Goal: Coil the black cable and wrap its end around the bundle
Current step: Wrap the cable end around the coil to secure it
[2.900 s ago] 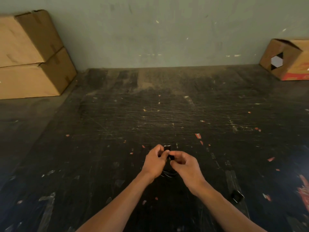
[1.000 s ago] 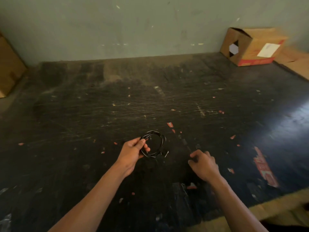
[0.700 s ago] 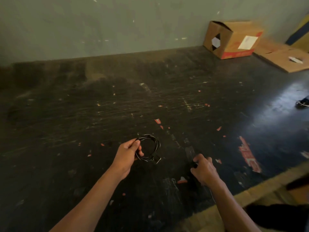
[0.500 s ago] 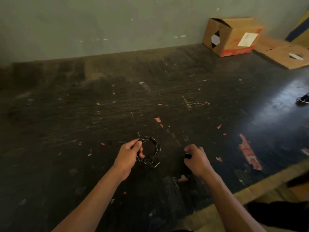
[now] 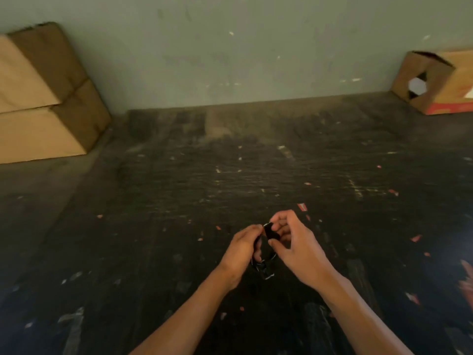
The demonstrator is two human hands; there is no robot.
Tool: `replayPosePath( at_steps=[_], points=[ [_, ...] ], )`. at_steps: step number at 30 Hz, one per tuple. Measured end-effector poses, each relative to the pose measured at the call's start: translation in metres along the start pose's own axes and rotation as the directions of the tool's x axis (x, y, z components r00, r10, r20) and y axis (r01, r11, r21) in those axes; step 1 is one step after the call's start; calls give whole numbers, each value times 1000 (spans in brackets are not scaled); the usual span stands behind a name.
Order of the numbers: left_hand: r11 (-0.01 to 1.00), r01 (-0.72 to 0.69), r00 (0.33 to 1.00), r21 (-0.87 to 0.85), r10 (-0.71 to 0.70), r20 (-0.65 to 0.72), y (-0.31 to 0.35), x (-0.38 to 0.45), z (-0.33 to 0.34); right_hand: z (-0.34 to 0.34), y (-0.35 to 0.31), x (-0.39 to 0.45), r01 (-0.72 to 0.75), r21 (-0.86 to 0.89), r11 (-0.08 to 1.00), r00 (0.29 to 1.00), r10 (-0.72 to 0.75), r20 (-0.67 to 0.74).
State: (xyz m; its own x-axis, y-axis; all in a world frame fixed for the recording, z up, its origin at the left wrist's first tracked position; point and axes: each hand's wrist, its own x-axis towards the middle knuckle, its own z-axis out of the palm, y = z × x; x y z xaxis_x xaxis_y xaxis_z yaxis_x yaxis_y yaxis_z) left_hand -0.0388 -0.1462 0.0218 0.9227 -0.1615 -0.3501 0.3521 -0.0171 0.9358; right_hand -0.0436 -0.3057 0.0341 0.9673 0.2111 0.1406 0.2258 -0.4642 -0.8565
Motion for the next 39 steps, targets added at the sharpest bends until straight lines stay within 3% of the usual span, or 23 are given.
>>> replayPosePath(
  at_steps=[5, 9, 14, 17, 19, 23, 27, 31, 34, 39],
  points=[
    [994, -87, 992, 64, 92, -86, 2, -4, -14, 5, -8, 7, 63, -17, 998, 994, -61, 89],
    [983, -139, 987, 122, 147, -61, 6, -7, -20, 12, -9, 9, 4, 66, 998, 1000, -6, 28],
    [998, -66, 996, -23, 65, -64, 8, -11, -19, 18, -12, 8, 97, 16, 995, 995, -97, -19],
    [999, -49, 997, 3, 49, -58, 9, -12, -20, 18, -12, 7, 102, 20, 995, 995, -102, -3],
    [999, -30, 993, 10, 31, -112, 8, -11, -20, 17, -14, 6, 103, 43, 994, 995, -103, 10],
    [990, 26, 976, -136, -55, -210, 6, -9, -29, 12, -19, 7, 129, 125, 984, 991, -131, 4],
    [990, -4, 987, -141, -19, -161, 5, -9, -37, 9, -18, 7, -25, 395, 918, 982, -50, 180],
    [988, -81, 989, -129, 63, -137, 7, -9, -44, 16, -20, 9, -252, 649, 718, 966, 144, 215],
    [987, -141, 987, -73, 135, -83, 6, -11, -44, 27, -18, 14, -349, 598, 722, 934, 323, 155],
    [981, -191, 980, -16, 190, -52, 4, -11, -43, 37, -18, 13, -430, 550, 716, 893, 428, 140]
  ],
)
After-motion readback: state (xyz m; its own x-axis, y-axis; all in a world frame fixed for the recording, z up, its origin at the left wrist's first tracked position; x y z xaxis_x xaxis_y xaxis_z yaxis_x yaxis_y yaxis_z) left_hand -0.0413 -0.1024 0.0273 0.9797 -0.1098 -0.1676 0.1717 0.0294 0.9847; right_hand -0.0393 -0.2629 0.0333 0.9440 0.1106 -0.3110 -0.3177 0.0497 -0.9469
